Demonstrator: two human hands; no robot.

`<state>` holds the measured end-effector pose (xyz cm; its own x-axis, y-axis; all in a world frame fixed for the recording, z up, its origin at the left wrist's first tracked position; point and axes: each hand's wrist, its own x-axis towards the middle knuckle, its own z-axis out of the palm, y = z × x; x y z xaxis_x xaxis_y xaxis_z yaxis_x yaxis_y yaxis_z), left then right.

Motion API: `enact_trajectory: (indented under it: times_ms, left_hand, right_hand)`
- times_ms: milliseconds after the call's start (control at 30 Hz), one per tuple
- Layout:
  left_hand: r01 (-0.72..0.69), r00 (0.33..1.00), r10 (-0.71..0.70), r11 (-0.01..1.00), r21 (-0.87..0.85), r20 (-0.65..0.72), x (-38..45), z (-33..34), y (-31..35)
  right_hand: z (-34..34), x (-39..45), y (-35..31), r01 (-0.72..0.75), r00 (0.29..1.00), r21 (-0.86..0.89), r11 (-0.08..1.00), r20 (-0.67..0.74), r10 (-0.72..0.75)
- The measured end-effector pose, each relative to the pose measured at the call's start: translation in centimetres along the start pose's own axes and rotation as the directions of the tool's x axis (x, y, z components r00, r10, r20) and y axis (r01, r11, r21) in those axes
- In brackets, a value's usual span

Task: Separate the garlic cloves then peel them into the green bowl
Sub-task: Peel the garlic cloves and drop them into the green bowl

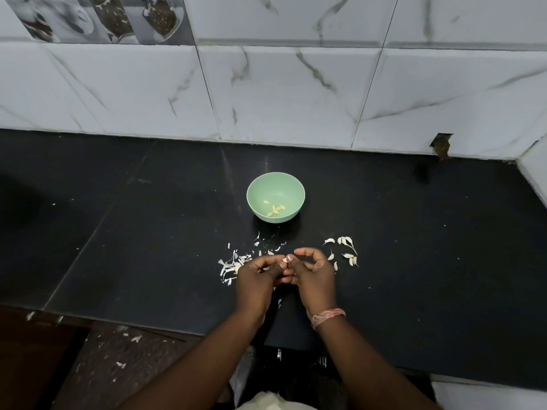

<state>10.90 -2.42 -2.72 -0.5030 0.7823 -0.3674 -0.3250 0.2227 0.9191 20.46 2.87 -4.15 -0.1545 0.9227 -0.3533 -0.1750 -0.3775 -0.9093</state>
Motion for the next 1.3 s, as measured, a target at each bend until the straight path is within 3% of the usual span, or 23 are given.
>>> enact_trajectory:
  times_ms: [267,433,633,967,1300]
  left_hand:
    - [-0.214,0.975,0.22,0.958,0.19,-0.013,-0.8,-1.1,1.0]
    - [-0.271,0.962,0.265,0.924,0.271,0.06,0.1,-3.3,2.5]
    - [-0.292,0.953,0.263,0.932,0.213,0.151,1.3,-5.7,4.0]
    - [-0.188,0.912,0.144,0.979,0.08,0.383,2.3,-7.4,4.5]
    - [-0.076,0.926,0.052,0.996,0.051,0.375,1.7,-6.1,5.1]
  right_hand:
    - [1.2,-1.3,-0.1,0.152,0.988,-0.238,0.959,0.043,-0.146]
    - [2.8,-2.4,-0.6,0.171,0.984,-0.192,0.966,0.086,-0.157]
    - [4.2,-3.4,-1.5,0.204,0.977,-0.219,0.954,0.101,-0.186]
    - [4.9,-4.1,-0.9,0.289,0.954,-0.284,0.914,0.165,-0.25]
    - [3.3,-2.8,-2.0,0.322,0.933,-0.381,0.867,0.285,-0.221]
